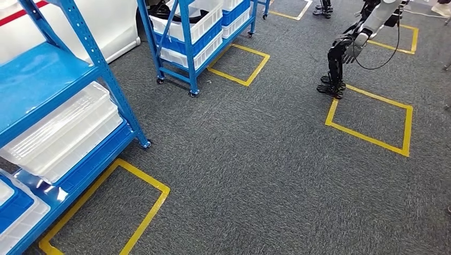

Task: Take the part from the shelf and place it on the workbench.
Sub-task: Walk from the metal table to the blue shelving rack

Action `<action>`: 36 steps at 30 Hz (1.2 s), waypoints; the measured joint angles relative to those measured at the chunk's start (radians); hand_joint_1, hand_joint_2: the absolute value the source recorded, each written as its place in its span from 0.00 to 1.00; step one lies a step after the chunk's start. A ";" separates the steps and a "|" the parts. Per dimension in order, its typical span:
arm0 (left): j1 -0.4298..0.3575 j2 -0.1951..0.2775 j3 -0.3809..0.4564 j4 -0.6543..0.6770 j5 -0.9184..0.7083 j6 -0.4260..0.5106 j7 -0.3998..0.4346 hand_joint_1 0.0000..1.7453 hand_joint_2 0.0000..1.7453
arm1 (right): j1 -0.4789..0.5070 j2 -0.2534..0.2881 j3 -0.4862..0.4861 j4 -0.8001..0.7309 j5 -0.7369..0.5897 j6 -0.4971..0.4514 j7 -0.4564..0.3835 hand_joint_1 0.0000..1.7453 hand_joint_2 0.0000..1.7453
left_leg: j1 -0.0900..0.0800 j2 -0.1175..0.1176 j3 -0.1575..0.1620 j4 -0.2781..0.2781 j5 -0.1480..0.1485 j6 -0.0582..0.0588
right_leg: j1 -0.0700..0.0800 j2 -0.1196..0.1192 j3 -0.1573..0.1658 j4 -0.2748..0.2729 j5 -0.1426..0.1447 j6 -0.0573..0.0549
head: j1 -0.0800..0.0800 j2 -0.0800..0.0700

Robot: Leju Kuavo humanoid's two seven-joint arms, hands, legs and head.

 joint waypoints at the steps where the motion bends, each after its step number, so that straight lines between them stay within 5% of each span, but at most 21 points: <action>1: 0.002 0.000 0.000 0.000 0.000 0.000 0.000 0.00 0.00 | -0.001 0.001 0.000 0.000 0.000 0.000 0.000 0.00 0.00 | -0.001 0.008 -0.004 0.007 -0.005 -0.005 | -0.002 -0.013 0.004 -0.007 0.004 -0.006 | 0.000 0.000; 4: 0.000 0.000 0.000 0.000 0.000 0.000 0.000 0.00 0.00 | 0.001 0.002 0.000 0.001 0.000 0.001 0.000 0.00 0.00 | -0.005 0.089 -0.062 0.133 -0.086 -0.015 | -0.002 -0.059 0.011 -0.023 0.012 -0.022 | -0.003 0.000; 6: -0.002 0.000 0.000 0.000 0.000 0.000 0.000 0.00 0.00 | 0.004 0.002 0.000 0.001 0.000 0.002 0.000 0.00 0.00 | -0.003 0.115 -0.115 0.253 -0.140 -0.022 | 0.003 -0.092 0.009 -0.021 0.010 -0.024 | -0.004 0.000; 7: -0.001 0.001 0.000 0.000 0.000 0.000 0.000 0.00 0.00 | 0.004 0.002 0.000 0.001 0.000 0.002 0.000 0.00 0.00 | -0.003 0.120 -0.121 0.275 -0.142 -0.024 | 0.004 -0.108 0.009 -0.020 0.009 -0.024 | -0.004 0.000; 8: 0.001 0.001 0.000 0.000 0.000 0.000 0.000 0.00 0.00 | 0.003 0.002 0.000 0.001 0.000 0.002 0.000 0.00 0.00 | -0.003 0.124 -0.106 0.254 -0.125 -0.025 | 0.005 -0.122 0.009 -0.018 0.007 -0.024 | -0.004 0.000; 11: 0.003 0.002 0.000 0.000 0.000 0.000 0.000 0.00 0.00 | 0.001 0.002 0.000 0.001 0.000 0.002 0.000 0.00 0.00 | -0.005 0.166 0.007 0.054 -0.043 -0.016 | 0.008 -0.157 0.013 -0.010 -0.002 -0.016 | -0.004 0.000; 13: 0.001 0.002 -0.001 0.000 -0.001 0.001 0.000 0.00 0.00 | -0.001 0.003 0.000 0.001 0.001 0.004 0.000 0.00 0.00 | -0.011 0.184 0.036 -0.004 -0.029 -0.002 | 0.010 -0.172 0.016 -0.006 -0.007 -0.006 | -0.004 0.000; 15: 0.003 0.003 -0.001 0.000 -0.001 0.002 0.000 0.00 0.00 | -0.006 0.004 0.000 0.001 0.002 0.006 0.000 0.00 0.00 | -0.012 0.168 0.034 -0.006 -0.025 0.011 | 0.011 -0.184 0.021 -0.007 -0.008 0.005 | -0.004 0.000; 17: 0.004 0.003 -0.001 0.000 -0.001 0.003 0.000 0.00 0.00 | -0.008 0.005 0.000 0.001 0.002 0.007 0.000 0.00 0.00 | -0.007 0.151 0.040 -0.018 -0.017 0.023 | 0.009 -0.160 0.019 0.011 -0.027 0.015 | -0.003 0.000; 20: 0.001 0.003 -0.001 0.000 -0.001 0.002 0.000 0.00 0.00 | -0.005 0.005 0.000 0.001 0.003 0.008 0.000 0.00 0.00 | -0.002 0.124 0.038 -0.025 -0.006 0.035 | 0.001 -0.082 -0.054 0.174 -0.123 0.025 | -0.003 0.000; 22: 0.001 0.003 -0.001 0.000 -0.002 0.002 0.000 0.00 0.00 | -0.003 0.005 0.000 0.001 0.003 0.008 0.000 0.00 0.00 | -0.002 0.100 0.033 -0.022 -0.004 0.036 | -0.002 -0.069 -0.102 0.270 -0.149 0.028 | -0.003 0.000; 24: 0.002 0.004 -0.001 0.000 -0.002 0.001 0.000 0.00 0.00 | -0.001 0.005 0.000 0.001 0.003 0.008 0.000 0.00 0.00 | -0.001 0.071 0.032 -0.015 -0.006 0.033 | -0.008 -0.062 -0.080 0.218 -0.095 0.030 | -0.003 0.000; 26: 0.001 0.004 -0.001 0.000 -0.004 0.000 0.001 0.00 0.00 | 0.001 0.005 0.000 0.001 0.003 0.008 0.000 0.00 0.00 | 0.000 0.044 0.029 -0.005 -0.010 0.024 | -0.013 -0.026 -0.022 0.085 -0.029 0.030 | -0.003 0.000; 28: 0.001 0.004 -0.002 0.000 -0.004 0.000 0.002 0.00 0.00 | 0.001 0.005 0.000 0.001 0.003 0.008 0.000 0.00 0.00 | -0.001 0.024 0.020 0.004 -0.011 0.010 | -0.014 0.003 0.004 0.018 -0.010 0.028 | -0.003 0.000; 30: 0.003 0.004 -0.002 0.000 -0.004 0.000 0.004 0.00 0.00 | -0.002 0.005 0.000 0.001 0.003 0.008 0.000 0.00 0.00 | 0.001 0.005 0.012 0.002 -0.007 -0.005 | -0.011 -0.010 0.003 0.016 -0.009 0.018 | -0.003 0.000; 31: 0.005 0.003 -0.002 0.000 -0.004 0.000 0.004 0.00 0.00 | -0.003 0.005 0.000 0.001 0.003 0.008 0.000 0.00 0.00 | 0.003 0.005 0.010 0.004 -0.007 -0.011 | -0.011 -0.022 0.004 0.013 -0.006 0.011 | -0.003 0.000; 33: 0.006 0.002 -0.002 0.000 -0.004 -0.001 0.005 0.00 0.00 | -0.002 0.006 0.000 0.001 0.003 0.008 0.000 0.00 0.00 | 0.003 0.043 -0.014 0.052 -0.040 -0.017 | -0.013 -0.049 0.006 0.004 -0.001 -0.006 | -0.004 0.000; 36: 0.001 0.003 -0.002 0.000 -0.004 -0.001 0.007 0.00 0.00 | 0.003 0.007 0.000 0.001 0.003 0.008 0.000 0.00 0.00 | 0.002 0.111 -0.103 0.245 -0.139 -0.022 | -0.005 -0.094 0.002 0.003 -0.001 -0.018 | -0.005 0.000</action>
